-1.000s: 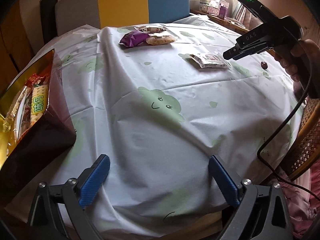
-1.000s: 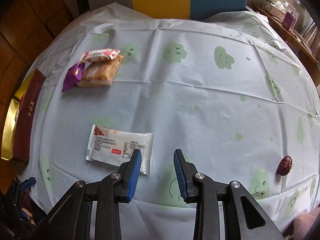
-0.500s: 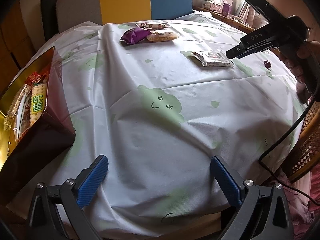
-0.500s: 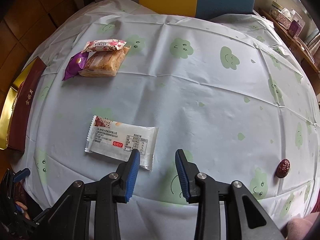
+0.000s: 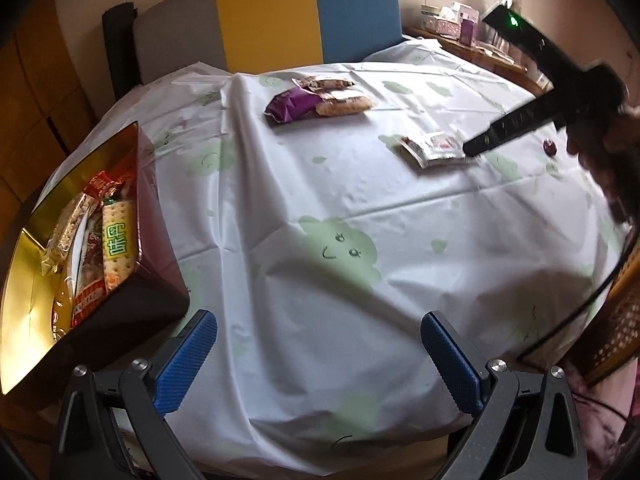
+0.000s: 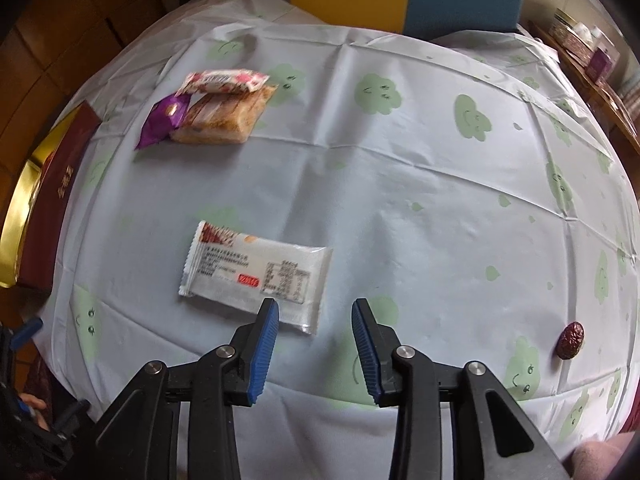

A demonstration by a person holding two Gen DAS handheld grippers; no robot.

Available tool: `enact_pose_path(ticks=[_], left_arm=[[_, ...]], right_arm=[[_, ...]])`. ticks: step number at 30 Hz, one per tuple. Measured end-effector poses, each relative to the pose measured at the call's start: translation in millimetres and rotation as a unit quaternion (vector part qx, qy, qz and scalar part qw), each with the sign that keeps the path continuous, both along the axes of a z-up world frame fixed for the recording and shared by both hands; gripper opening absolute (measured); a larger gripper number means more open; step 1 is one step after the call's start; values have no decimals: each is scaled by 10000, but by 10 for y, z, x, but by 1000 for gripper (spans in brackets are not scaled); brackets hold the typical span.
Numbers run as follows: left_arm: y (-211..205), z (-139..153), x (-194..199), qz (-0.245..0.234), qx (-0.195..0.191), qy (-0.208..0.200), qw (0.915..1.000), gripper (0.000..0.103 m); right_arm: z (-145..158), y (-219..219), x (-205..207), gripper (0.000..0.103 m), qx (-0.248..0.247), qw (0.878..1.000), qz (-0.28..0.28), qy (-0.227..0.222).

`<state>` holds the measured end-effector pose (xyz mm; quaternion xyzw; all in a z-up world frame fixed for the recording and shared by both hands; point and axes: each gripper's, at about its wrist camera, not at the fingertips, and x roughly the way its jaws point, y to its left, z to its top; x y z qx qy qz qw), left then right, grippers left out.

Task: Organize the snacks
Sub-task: 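Move the open right tool toward the white red-labelled snack pack, then grasp the pink floral candy bar with the left tool while the right tool reaches the white pack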

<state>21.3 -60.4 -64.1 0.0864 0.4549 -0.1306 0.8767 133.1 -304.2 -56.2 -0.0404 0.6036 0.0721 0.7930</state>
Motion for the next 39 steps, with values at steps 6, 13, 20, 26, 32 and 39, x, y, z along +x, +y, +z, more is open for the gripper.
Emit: enact_pose_path(ticks=[6, 13, 20, 26, 32, 39], left_arm=[[35, 99, 51, 54, -346, 42, 9994, 103], [17, 233, 130, -39, -538, -61, 9985, 103], [63, 471, 387, 59, -477, -301, 9984, 102], [106, 624, 777, 114, -381, -269, 9988, 98], [4, 684, 1343, 148, -133, -126, 9997, 87], [-375, 683, 2012, -629, 411, -187, 9970, 87]], right_arm=[[-66, 120, -37, 48, -169, 9996, 231, 73], [-11, 480, -222, 53, -581, 9934, 910, -381], [-135, 837, -138, 54, -1133, 9798, 1595, -415], [-113, 590, 71, 51, -628, 9927, 925, -451], [-90, 575, 83, 52, -635, 9945, 761, -327], [-73, 578, 94, 52, -562, 9963, 628, -154]])
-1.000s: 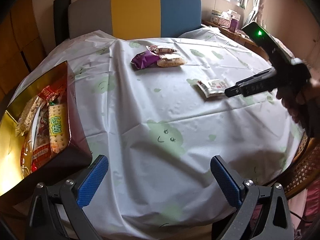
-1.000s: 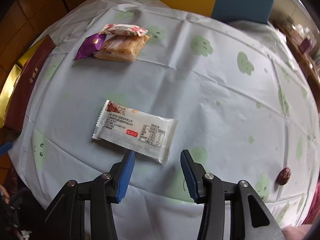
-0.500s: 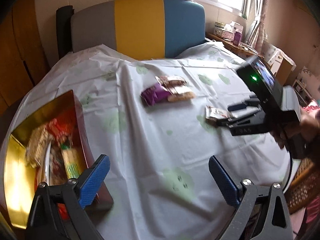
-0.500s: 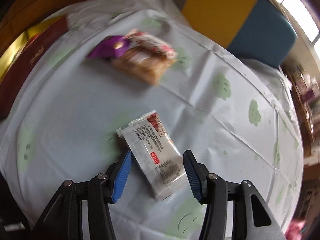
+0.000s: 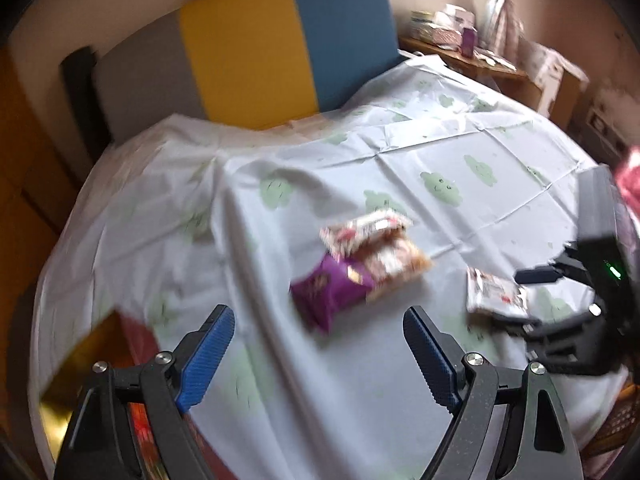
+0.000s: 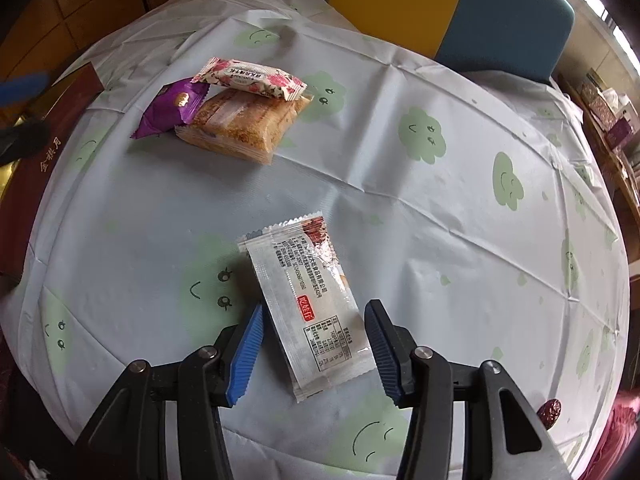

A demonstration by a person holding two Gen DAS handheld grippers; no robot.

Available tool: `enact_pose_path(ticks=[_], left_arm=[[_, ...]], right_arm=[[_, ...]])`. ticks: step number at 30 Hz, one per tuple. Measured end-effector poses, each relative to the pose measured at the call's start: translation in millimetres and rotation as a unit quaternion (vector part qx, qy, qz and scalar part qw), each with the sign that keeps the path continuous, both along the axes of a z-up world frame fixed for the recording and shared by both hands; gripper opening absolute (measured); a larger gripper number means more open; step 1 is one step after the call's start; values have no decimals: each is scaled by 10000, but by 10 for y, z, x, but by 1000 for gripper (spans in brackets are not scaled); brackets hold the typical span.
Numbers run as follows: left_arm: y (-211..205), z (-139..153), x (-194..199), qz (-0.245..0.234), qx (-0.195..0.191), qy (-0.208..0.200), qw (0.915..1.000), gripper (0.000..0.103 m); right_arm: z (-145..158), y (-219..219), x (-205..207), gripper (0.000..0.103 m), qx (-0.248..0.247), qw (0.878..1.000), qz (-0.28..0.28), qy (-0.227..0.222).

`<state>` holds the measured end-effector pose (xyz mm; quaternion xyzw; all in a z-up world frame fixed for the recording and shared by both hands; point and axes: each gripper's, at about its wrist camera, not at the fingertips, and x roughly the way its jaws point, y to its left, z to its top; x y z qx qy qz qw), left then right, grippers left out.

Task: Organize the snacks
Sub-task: 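Grasp the pink floral candy bar with the left tool while the right tool reaches the white pack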

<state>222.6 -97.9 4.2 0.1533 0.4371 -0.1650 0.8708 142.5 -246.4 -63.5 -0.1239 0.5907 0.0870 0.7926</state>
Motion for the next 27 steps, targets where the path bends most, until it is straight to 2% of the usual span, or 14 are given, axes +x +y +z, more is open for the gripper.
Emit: enact_pose_path(ticks=[7, 14, 15, 16, 17, 18, 19, 23, 27], left_arm=[[-375, -141, 511, -716, 263, 127, 9970, 87], [-659, -438, 824, -1236, 412, 469, 9904, 85], [-671, -463, 857, -1248, 392, 515, 9901, 81], [-681, -495, 893, -1258, 356, 601, 9896, 70], [-687, -537, 935, -1289, 258, 785, 9882, 53], [-693, -543, 950, -1330, 69, 904, 9870, 45], [-687, -539, 968, -1333, -147, 1008, 9858, 23], [-668, -508, 915, -1073, -348, 934, 9892, 20], [-599, -313, 725, -900, -606, 702, 9916, 20]], right_arm=[[1, -52, 50, 52, 172, 9998, -88, 81], [31, -45, 96, 52, 273, 9996, -17, 56], [38, -45, 92, 52, 274, 9996, -17, 53], [44, -17, 93, 52, 268, 9996, -16, 51], [50, -19, 104, 52, 267, 9996, -19, 49], [72, -31, 83, 52, 267, 9996, -28, 46], [92, -29, 66, 52, 267, 9996, -32, 42], [131, -73, 96, 52, 293, 9995, -99, 4], [207, -174, 137, 52, 444, 9986, -280, -115]])
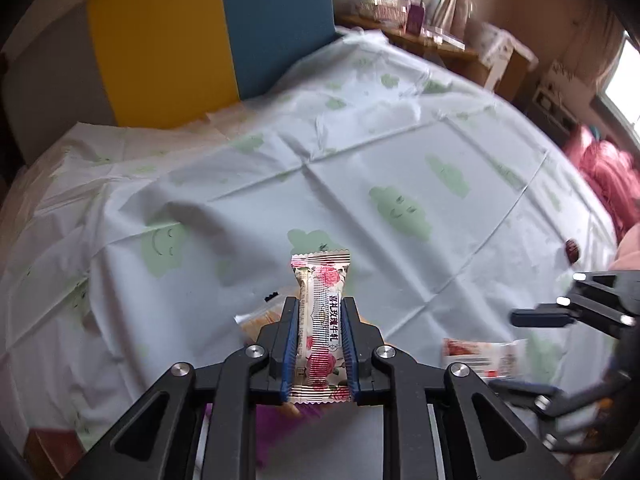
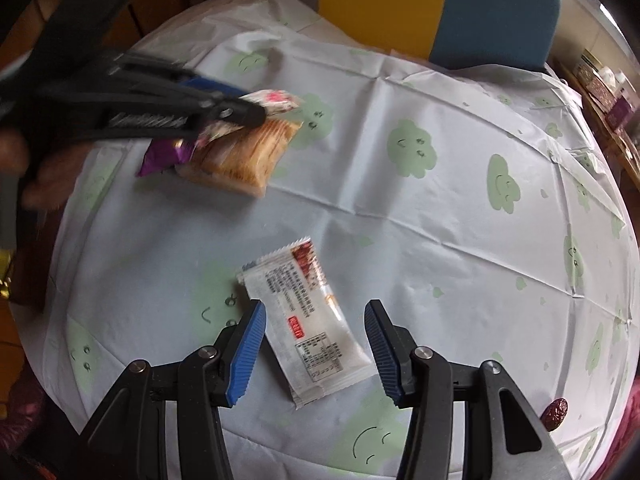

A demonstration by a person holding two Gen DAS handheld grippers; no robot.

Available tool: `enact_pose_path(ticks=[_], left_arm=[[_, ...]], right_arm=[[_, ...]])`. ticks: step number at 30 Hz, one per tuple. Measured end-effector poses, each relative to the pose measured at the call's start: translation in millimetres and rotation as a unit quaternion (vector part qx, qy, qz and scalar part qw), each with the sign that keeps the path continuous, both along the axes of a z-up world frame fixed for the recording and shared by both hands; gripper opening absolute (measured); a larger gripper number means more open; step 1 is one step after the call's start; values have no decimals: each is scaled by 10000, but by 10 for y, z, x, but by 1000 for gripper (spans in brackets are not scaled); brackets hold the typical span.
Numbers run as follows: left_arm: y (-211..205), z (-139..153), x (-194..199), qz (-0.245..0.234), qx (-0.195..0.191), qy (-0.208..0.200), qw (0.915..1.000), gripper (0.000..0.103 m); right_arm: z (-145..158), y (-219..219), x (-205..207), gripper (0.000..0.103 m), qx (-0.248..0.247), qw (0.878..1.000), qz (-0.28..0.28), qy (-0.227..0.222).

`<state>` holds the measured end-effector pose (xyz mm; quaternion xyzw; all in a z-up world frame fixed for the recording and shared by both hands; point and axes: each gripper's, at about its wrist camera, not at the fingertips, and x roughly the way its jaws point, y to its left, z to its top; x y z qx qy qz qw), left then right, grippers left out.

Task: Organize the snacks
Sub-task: 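Grasp the pink floral candy bar with the left tool while the right tool reaches the white pack, then grasp the white red-labelled pack with the right tool while the left tool holds the pink bar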

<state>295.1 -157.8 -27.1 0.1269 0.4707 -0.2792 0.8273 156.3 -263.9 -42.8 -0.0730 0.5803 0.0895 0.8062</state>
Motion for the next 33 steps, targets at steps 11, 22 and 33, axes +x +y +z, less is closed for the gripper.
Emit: enact_pose_path(ticks=[11, 22, 33], left_arm=[[325, 151, -1111, 1002, -344, -94, 9943, 20], [513, -422, -1848, 1451, 65, 45, 9894, 21], [583, -504, -1958, 1507, -161, -190, 9883, 23]], right_arm=[[1, -283, 105, 52, 67, 9987, -498, -90], [45, -114, 34, 62, 762, 9970, -80, -75], [-252, 153, 22, 62, -3, 9990, 456, -29]])
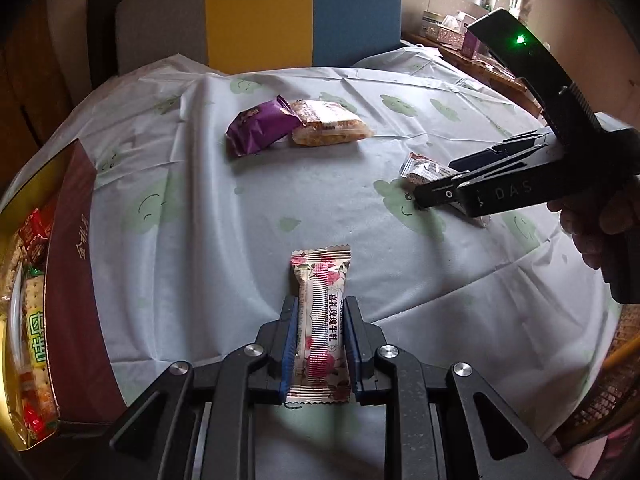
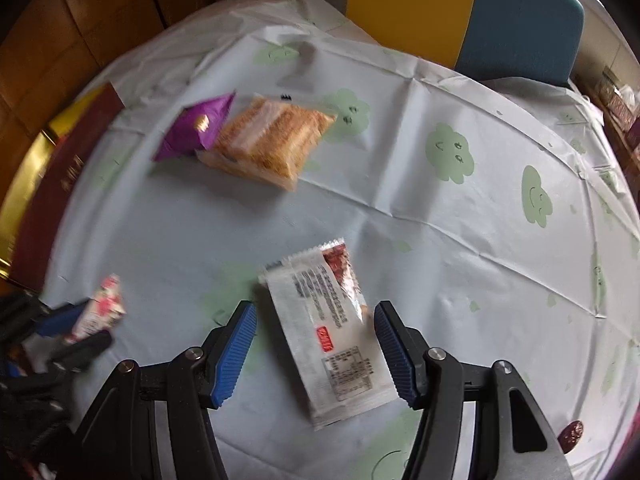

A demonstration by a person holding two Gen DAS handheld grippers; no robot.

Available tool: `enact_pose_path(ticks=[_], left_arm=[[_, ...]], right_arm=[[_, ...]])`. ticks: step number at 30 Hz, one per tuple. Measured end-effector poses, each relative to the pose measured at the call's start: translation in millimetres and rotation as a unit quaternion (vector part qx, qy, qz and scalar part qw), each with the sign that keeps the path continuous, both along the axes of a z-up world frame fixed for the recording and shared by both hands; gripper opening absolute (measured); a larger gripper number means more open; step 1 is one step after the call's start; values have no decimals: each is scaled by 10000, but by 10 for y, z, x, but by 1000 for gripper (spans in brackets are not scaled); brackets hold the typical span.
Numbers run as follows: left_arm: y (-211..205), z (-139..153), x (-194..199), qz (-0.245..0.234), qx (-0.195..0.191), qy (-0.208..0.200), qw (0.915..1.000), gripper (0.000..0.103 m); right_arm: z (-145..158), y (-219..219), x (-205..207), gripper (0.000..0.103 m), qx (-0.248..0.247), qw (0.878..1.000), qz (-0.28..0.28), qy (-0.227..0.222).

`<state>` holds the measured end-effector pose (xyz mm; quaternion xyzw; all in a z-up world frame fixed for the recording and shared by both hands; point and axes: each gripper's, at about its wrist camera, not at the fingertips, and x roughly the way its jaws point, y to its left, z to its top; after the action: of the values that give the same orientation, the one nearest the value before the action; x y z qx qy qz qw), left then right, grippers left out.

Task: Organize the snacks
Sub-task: 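Grasp the white red-labelled pack with the right tool while the left tool holds the pink bar, then drop the pink bar into the gold tin with the left tool while the right tool holds the white pack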

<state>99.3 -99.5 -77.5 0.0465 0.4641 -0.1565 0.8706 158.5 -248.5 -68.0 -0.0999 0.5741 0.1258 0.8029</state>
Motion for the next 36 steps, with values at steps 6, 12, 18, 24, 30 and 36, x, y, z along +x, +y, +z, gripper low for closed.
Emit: enact_pose_path(ticks=[6, 12, 18, 24, 30, 36], left_arm=[[-2, -14, -43, 23, 20, -166, 9999, 23], [-11, -18, -57, 120, 30, -198, 9997, 23], [-12, -21, -61, 218, 19, -205, 9995, 24], [-33, -13, -74, 280, 55, -217, 9994, 24], [-17, 25, -80, 469, 29, -146, 9988, 20], [35, 99, -149, 565, 11, -164, 9983, 20]], right_arm=[[22, -10, -77, 38, 14, 10000, 66, -2], [-2, -65, -80, 40, 192, 9998, -31, 52], [-10, -88, -88, 40, 186, 9998, -98, 14], [3, -70, -97, 40, 67, 10000, -16, -39], [-16, -2, -141, 41, -60, 9998, 135, -137], [-30, 52, -189, 40, -153, 9993, 260, -226]])
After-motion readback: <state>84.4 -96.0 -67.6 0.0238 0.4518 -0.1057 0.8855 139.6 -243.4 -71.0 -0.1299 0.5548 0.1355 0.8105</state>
